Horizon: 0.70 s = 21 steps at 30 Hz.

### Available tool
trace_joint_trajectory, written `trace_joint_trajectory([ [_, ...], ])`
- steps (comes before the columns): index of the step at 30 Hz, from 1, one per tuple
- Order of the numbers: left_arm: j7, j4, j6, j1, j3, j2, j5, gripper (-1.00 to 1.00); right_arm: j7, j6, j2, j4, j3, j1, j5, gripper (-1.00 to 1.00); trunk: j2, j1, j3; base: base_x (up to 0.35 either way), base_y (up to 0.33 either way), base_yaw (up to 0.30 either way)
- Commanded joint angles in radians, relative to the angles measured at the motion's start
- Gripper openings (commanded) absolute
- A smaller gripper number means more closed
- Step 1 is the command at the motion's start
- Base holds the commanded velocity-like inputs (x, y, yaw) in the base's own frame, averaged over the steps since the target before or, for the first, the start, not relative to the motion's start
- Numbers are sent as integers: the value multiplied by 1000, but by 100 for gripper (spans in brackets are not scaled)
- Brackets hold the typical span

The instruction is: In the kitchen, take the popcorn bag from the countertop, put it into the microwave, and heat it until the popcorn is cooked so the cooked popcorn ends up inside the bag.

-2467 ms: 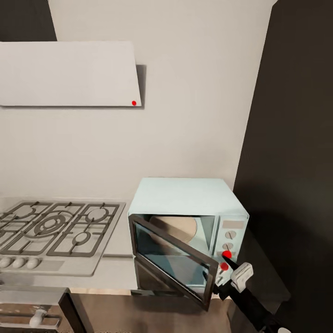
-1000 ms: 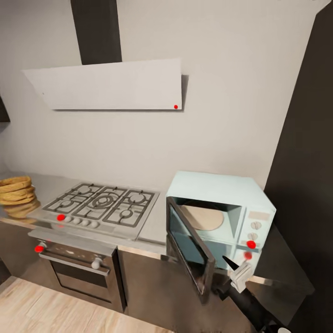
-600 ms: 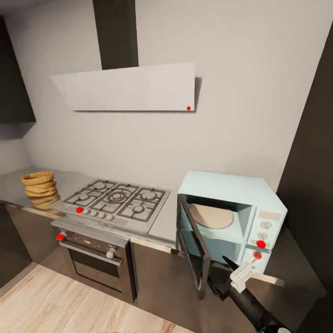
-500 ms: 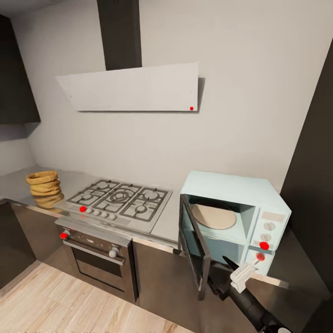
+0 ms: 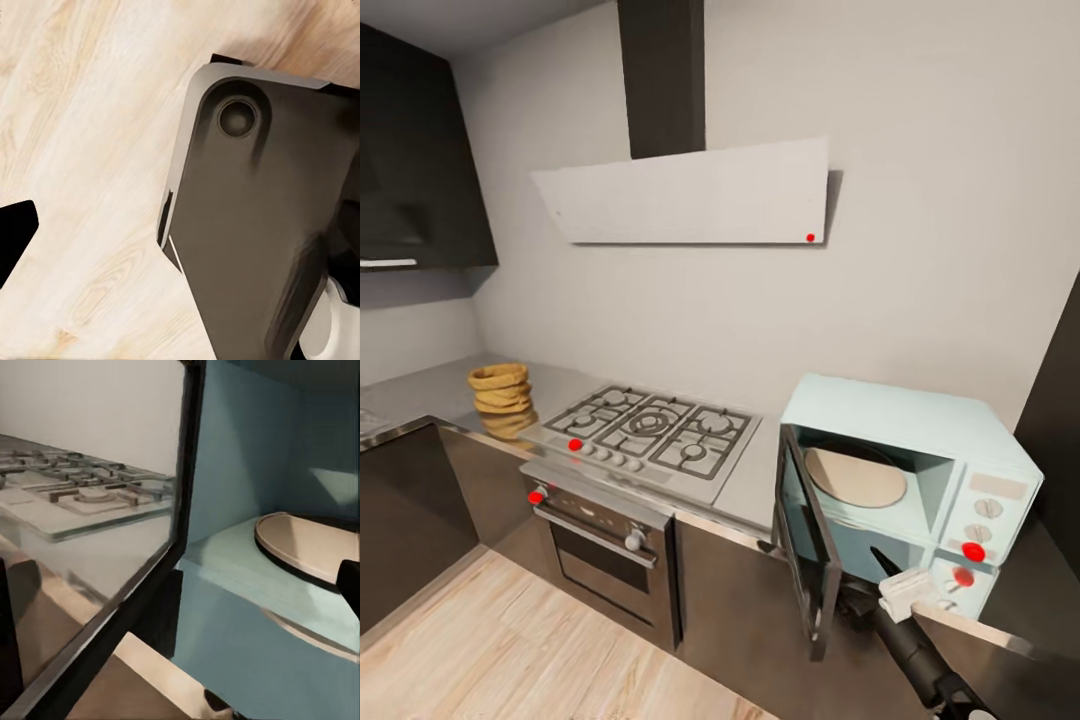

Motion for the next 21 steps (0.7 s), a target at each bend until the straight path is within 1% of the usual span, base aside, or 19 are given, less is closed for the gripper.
trace_joint_trajectory([
  [1, 0, -3, 5, 0, 4, 0, 0, 100, -8, -4, 0, 0, 0, 0, 2, 100, -2, 0, -1, 0, 0, 219],
  [6, 0, -3, 6, 0, 4, -1, 0, 100, -17, -13, 1, 0, 4, 0, 3, 100, -2, 0, 1, 0, 0, 219],
  [8, 0, -3, 6, 0, 4, -2, 0, 100, -15, -44, 3, 1, 5, 0, 4, 100, -2, 0, 1, 0, 0, 219],
  [16, 0, -3, 6, 0, 4, -2, 0, 100, -14, -51, 4, 1, 12, 0, 4, 100, -2, 0, 2, 0, 0, 218],
  [18, 0, -3, 6, 0, 3, -2, 0, 100, -1, -51, 4, 1, 12, 0, 4, 100, -2, 0, 2, 0, 0, 218],
  [21, 0, -3, 6, 0, 3, -2, 0, 100, 40, -51, 4, 1, 12, 0, 4, 100, -2, 0, 2, 0, 0, 216],
])
